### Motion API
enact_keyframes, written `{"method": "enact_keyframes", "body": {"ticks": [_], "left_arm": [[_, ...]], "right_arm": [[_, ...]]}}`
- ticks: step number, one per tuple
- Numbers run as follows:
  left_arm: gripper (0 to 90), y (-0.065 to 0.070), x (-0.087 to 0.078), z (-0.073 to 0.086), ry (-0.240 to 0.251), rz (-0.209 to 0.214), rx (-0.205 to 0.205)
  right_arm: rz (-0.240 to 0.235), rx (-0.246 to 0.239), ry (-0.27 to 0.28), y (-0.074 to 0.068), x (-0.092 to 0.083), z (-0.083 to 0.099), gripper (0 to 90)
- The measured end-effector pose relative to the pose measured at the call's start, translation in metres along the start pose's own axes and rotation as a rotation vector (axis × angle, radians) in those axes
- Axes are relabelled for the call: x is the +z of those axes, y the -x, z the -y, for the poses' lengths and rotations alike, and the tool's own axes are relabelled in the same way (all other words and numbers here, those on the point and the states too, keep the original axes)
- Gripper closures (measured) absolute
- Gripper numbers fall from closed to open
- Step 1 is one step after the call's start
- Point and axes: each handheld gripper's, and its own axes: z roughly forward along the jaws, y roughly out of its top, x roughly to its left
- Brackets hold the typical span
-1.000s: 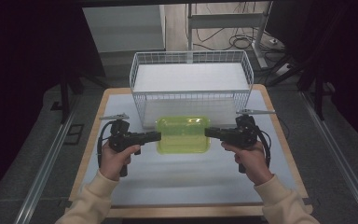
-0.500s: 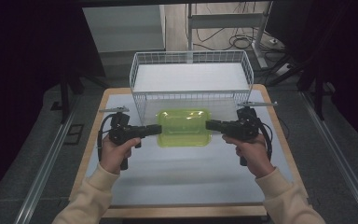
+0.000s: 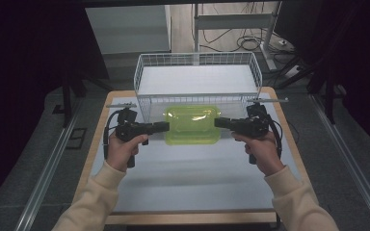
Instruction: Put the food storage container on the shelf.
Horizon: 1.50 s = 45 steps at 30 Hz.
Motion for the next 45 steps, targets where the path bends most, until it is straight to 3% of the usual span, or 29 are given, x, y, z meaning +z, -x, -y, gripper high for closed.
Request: {"method": "enact_keyframes", "body": {"ticks": [15, 26, 45], "left_arm": [[82.0, 0.003, 0.001, -0.026, -0.01, -0.021, 0.037], [82.0, 0.007, -0.003, -0.042, 0.012, -0.009, 0.047], [82.0, 0.0, 0.002, -0.085, 0.014, -0.041, 0.068]], "right_arm": [[0.001, 0.011, 0.018, 0.002, -0.002, -0.017, 81.5], [0.014, -0.034, 0.039, -0.007, -0.007, -0.036, 81.5], [0.012, -0.005, 0.052, 0.006, 0.002, -0.071, 81.5]]}}
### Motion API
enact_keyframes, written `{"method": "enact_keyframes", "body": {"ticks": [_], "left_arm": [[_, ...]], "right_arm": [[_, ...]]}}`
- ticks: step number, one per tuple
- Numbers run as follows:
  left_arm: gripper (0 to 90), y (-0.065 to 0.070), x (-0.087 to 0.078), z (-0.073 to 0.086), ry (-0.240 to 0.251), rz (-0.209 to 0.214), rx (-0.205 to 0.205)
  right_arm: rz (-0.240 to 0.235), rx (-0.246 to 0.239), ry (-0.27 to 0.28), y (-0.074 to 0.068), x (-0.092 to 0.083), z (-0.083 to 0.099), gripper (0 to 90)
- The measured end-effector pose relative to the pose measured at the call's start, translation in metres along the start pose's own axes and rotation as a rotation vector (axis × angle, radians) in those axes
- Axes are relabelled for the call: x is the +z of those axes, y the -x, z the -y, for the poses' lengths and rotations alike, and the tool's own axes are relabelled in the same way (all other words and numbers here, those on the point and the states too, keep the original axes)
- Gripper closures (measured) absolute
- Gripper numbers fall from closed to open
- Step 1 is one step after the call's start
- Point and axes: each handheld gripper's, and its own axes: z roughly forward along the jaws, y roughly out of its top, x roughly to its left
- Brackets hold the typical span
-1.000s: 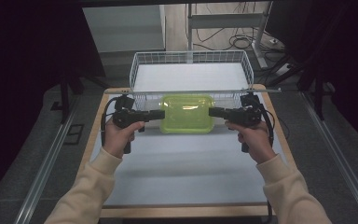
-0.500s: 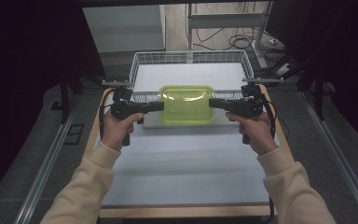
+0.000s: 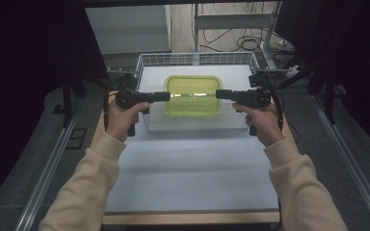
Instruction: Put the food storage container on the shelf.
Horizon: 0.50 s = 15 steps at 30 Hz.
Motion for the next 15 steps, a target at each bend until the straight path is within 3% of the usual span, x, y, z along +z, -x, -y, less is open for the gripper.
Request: {"method": "enact_keyframes", "body": {"ticks": [15], "left_arm": [[81.7, -0.012, 0.018, -0.032, -0.028, -0.044, 0.011]], "right_arm": [[0.036, 0.005, 0.02, 0.018, 0.01, -0.027, 81.4]]}}
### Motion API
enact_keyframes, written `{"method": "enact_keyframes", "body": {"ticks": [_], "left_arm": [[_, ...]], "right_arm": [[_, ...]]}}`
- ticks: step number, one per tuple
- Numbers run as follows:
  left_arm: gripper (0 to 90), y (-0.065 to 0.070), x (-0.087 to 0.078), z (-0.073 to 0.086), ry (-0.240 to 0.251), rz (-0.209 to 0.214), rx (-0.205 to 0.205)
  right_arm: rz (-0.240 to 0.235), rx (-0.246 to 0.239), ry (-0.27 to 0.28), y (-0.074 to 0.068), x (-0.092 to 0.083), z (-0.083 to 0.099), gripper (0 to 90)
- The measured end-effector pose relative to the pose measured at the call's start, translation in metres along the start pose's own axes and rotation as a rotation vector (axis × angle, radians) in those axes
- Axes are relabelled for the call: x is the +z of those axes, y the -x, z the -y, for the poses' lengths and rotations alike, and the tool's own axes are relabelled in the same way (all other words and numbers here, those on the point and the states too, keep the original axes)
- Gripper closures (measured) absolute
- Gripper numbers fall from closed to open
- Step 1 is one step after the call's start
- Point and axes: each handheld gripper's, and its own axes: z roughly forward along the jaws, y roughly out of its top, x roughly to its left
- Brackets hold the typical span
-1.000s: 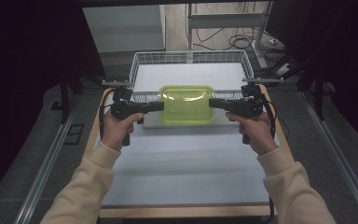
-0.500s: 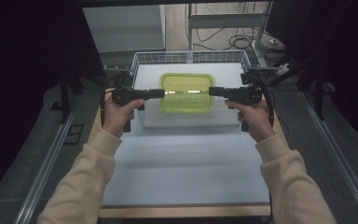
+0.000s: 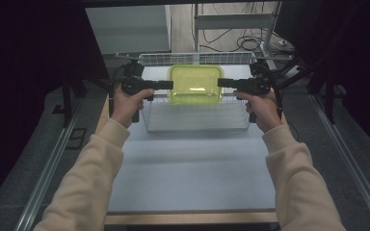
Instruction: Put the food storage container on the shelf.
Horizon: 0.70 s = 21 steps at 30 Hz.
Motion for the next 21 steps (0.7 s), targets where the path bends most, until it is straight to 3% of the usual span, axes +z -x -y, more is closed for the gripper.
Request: {"method": "enact_keyframes", "body": {"ticks": [9, 21], "left_arm": [[81.5, -0.012, 0.01, -0.016, -0.011, -0.009, -0.018], [81.2, -0.024, 0.026, -0.015, -0.036, -0.009, -0.06]], "right_arm": [[0.023, 0.031, -0.008, 0.011, 0.01, -0.017, 81.0], [0.052, 0.063, -0.022, 0.025, 0.019, -0.02, 80.3]]}}
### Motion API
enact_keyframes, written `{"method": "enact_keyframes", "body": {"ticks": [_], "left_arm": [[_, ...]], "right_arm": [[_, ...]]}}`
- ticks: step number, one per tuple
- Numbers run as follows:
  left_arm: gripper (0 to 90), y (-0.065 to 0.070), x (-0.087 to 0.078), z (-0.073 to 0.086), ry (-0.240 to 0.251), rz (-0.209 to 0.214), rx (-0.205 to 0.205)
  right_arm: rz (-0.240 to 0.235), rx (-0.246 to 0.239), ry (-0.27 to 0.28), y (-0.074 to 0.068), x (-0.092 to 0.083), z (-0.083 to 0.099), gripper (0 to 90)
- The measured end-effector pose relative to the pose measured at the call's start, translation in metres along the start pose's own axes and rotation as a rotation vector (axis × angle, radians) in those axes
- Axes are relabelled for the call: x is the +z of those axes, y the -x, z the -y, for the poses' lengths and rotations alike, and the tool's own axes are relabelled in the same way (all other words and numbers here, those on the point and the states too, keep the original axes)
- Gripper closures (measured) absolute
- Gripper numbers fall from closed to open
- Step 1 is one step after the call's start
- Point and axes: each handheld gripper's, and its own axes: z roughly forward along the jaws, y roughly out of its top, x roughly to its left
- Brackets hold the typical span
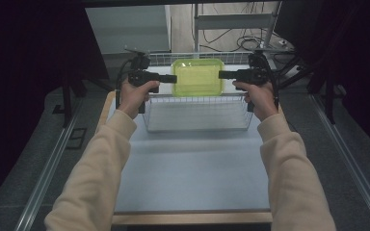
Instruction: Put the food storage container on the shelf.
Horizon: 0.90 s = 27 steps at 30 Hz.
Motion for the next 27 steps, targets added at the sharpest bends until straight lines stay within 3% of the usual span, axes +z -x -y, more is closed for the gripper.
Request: {"method": "enact_keyframes", "body": {"ticks": [9, 17, 24, 27], "left_arm": [[81.0, -0.005, 0.006, -0.004, 0.011, -0.013, -0.034], [80.1, -0.014, 0.012, -0.011, 0.032, 0.001, -0.096], [77.4, -0.017, 0.017, -0.011, 0.044, 0.0, -0.099], [75.6, -0.019, 0.02, -0.012, 0.064, -0.008, -0.122]], "right_arm": [[0.011, 0.022, -0.005, 0.005, 0.006, -0.002, 80.0], [0.024, 0.044, 0.017, 0.011, 0.012, -0.005, 78.8], [0.049, 0.036, 0.004, 0.013, 0.019, -0.003, 75.8], [0.047, 0.043, 0.013, 0.015, 0.021, -0.003, 75.1]]}}
